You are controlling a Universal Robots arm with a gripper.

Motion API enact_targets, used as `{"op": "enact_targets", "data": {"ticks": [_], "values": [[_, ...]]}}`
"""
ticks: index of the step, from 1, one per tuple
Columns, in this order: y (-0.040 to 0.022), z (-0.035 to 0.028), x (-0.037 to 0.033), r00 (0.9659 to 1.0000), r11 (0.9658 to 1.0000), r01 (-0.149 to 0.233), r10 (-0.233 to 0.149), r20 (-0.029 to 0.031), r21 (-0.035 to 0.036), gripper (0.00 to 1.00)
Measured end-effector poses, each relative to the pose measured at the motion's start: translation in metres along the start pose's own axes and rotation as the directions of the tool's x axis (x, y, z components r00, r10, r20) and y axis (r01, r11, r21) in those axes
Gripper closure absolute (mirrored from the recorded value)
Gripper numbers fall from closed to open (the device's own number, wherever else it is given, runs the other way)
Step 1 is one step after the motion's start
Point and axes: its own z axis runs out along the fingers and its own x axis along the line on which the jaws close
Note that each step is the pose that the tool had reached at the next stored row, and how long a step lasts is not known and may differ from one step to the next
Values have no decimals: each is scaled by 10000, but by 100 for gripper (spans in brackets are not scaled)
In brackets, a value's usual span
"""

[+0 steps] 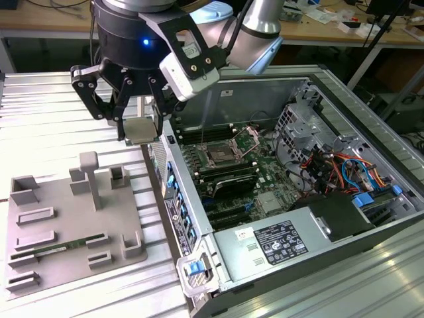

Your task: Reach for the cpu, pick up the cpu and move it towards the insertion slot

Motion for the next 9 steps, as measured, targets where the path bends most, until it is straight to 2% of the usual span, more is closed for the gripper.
{"op": "enact_targets", "data": {"ticks": [9], "values": [[-1, 1, -45, 10000, 10000, 0, 0, 1, -1, 45]]}}
